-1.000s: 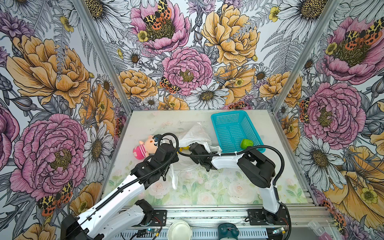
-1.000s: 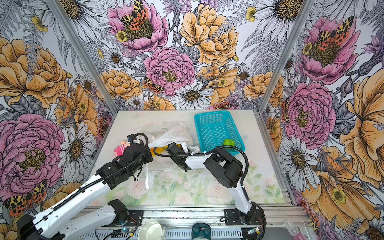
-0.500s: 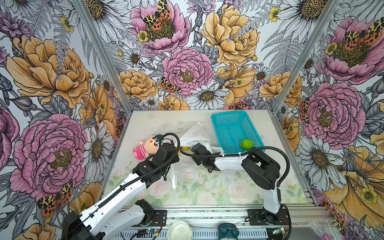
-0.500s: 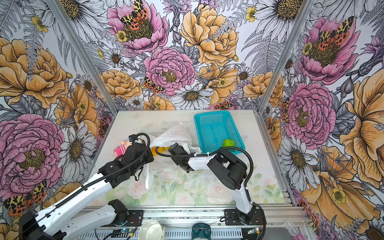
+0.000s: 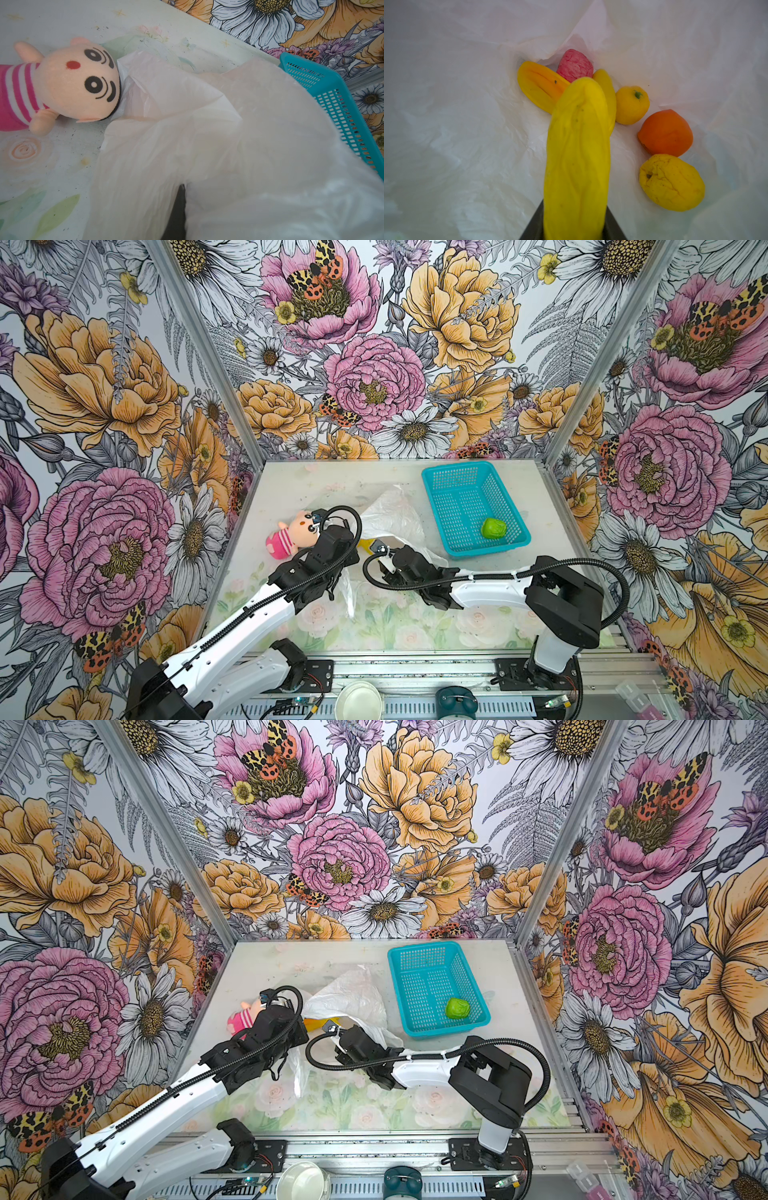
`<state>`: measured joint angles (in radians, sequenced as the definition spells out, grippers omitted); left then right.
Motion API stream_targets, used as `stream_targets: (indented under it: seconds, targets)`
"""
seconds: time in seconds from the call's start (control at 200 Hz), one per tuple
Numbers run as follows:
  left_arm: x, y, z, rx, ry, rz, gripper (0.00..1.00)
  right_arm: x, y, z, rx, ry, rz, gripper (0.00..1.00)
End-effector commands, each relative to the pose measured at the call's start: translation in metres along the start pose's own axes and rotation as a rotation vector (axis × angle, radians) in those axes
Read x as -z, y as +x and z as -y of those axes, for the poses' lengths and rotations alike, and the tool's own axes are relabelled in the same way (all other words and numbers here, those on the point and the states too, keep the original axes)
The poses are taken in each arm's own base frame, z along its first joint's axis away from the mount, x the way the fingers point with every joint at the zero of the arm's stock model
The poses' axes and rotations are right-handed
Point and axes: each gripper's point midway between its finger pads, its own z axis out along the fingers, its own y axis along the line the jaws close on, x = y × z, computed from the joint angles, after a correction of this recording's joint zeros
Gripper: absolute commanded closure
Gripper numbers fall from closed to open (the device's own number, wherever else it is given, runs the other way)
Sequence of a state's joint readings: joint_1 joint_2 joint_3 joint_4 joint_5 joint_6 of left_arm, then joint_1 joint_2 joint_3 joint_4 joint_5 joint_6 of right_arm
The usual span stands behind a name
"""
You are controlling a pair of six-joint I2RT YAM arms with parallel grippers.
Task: Untie the knot of the plastic bag and take out the fruit
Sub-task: Pick up the fruit from the plastic bag, then place the fruit in the basket.
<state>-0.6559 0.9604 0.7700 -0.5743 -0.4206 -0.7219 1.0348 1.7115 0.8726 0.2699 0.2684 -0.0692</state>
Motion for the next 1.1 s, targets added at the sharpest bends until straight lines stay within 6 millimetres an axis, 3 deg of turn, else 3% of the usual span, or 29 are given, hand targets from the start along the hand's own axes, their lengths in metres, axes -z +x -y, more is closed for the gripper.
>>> stream_targets:
  seconds: [0.0,0.365,0.535,0.76,0.98,1.095]
  targets:
    - [0.000,-0.004,0.000,-0.006,0.010,0.013,1.00,0.020,-0.031,0.001,-0.003,-0.035,0.119,0.68]
    - [0.000,-0.004,0.000,-0.005,0.009,0.012,1.00,0.095,-0.065,0.005,-0.036,-0.082,0.352,0.69]
    - [-0.001,-0.003,0.000,-0.004,0.007,0.008,1.00,0.134,-0.070,0.029,-0.093,-0.015,0.487,0.70]
    - [-0.001,-0.002,0.000,-0.004,0.010,0.003,1.00,0.163,-0.061,0.077,-0.199,0.110,0.541,0.73]
    - [-0.001,-0.002,0.001,-0.003,0.015,0.003,1.00,0.182,-0.031,0.145,-0.341,0.327,0.532,0.73]
    - [0.000,-0.002,0.001,-0.002,0.016,0.004,1.00,0.186,-0.004,0.186,-0.445,0.455,0.502,0.76]
